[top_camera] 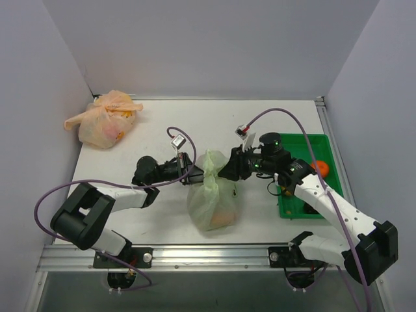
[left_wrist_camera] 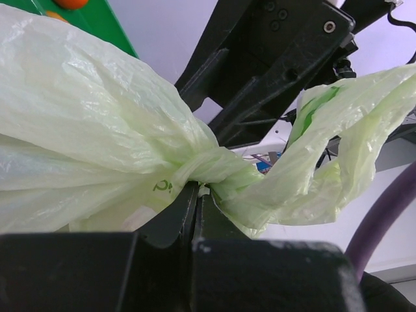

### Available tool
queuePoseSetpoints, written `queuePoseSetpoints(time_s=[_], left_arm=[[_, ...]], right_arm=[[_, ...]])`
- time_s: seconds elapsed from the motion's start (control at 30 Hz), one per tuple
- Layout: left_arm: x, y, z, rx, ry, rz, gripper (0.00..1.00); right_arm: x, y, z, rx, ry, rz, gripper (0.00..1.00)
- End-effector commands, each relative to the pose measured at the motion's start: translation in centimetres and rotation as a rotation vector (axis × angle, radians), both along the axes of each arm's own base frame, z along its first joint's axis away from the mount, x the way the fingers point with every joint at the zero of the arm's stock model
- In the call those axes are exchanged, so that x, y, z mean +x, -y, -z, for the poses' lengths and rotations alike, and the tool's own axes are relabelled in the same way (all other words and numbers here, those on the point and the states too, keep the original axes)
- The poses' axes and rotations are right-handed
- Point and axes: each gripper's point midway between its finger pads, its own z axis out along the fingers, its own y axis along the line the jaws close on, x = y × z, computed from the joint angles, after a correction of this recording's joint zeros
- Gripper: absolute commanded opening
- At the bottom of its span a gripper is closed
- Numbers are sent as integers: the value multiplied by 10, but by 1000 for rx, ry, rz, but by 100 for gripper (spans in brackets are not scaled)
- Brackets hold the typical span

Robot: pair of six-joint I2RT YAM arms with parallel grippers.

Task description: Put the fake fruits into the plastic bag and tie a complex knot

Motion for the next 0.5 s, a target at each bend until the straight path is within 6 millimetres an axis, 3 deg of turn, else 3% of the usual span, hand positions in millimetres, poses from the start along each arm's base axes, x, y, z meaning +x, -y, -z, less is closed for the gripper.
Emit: queuePoseSetpoints(time_s=[0.0,0.13,0.17,0.27,0.37,0.47], left_arm=[[-6,3,-9,-20,65,15,0],[1,5,-10,-27,40,0,0],[4,7,-18,-43,55,0,0],[5,13,-31,-85,72,14,0],[3,21,-34,-116,76,38,0],[5,26,-31,-121,62,36,0]], right_arm=[[-4,-19,-14,79,51,-57,30],[-28,-30,-10,80,55,-162,45],[-32,-30,-8,72,56,-177,56],[-34,-32,-4,56,51,-185,65],[-25,-35,-3,56,49,-162,69],[-23,-47,-19,120,42,-182,69]])
